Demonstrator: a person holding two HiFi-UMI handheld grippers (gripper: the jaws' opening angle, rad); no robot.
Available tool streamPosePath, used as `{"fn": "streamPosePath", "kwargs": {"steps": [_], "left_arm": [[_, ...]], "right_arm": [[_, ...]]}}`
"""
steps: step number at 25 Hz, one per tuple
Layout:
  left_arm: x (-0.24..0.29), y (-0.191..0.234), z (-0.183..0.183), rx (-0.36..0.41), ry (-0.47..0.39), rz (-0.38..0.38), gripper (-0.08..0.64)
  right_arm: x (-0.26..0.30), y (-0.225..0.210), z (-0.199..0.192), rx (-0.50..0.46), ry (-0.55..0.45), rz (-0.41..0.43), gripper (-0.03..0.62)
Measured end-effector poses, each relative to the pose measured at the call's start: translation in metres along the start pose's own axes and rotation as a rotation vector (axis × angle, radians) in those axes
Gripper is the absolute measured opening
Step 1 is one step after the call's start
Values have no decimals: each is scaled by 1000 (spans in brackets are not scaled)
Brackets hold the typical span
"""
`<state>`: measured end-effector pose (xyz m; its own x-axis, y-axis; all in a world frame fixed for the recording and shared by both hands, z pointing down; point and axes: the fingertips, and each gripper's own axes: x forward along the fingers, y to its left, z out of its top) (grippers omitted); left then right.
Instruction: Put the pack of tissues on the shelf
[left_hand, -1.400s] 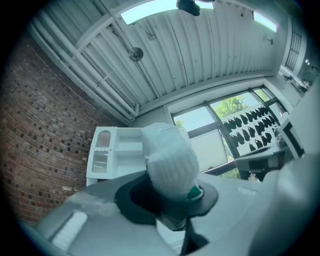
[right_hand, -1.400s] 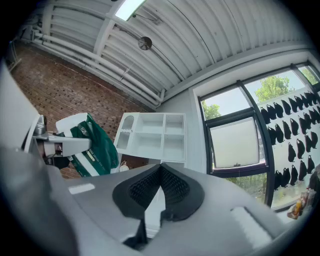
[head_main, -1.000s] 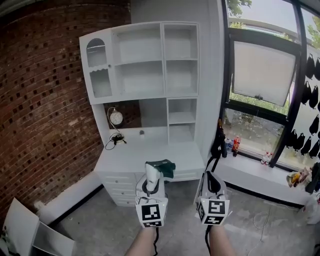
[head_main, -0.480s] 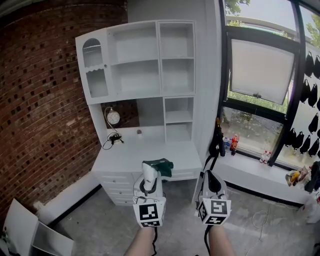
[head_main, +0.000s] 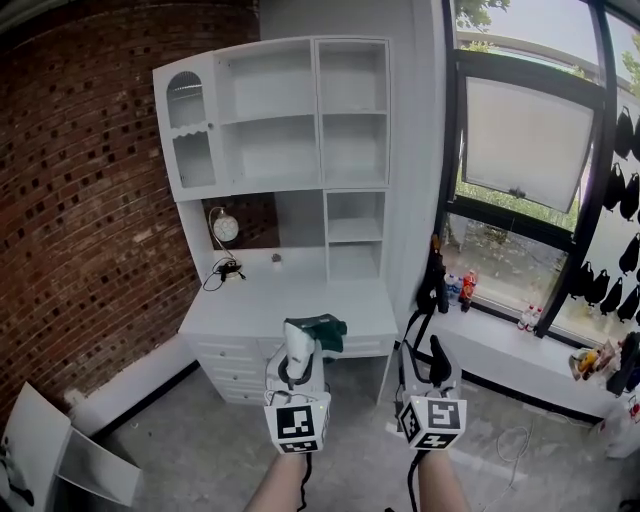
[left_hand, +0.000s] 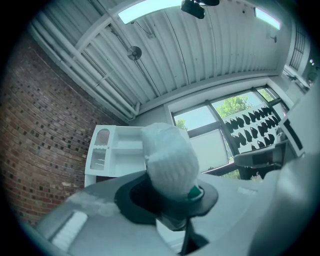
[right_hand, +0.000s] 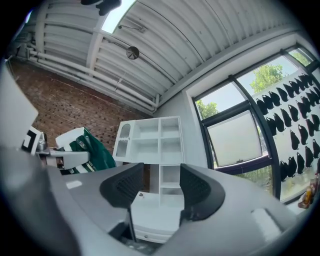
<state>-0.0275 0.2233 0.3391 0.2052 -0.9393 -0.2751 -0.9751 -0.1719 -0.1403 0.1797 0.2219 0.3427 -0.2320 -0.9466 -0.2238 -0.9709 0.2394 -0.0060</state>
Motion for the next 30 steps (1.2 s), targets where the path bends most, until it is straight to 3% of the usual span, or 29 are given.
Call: {"fn": "streamPosePath", "kwargs": {"steps": [6, 14, 30], "left_arm": [[-9, -7, -1, 10, 18, 23, 98], [-5, 16, -19, 4, 46, 36, 98], [82, 92, -28, -76, -33, -36, 98]], "right_arm": [[-5, -12, -4, 32, 12, 20, 224], [10, -2, -24, 52, 39, 19, 224], [100, 30, -22, 21, -9, -72, 223]]}}
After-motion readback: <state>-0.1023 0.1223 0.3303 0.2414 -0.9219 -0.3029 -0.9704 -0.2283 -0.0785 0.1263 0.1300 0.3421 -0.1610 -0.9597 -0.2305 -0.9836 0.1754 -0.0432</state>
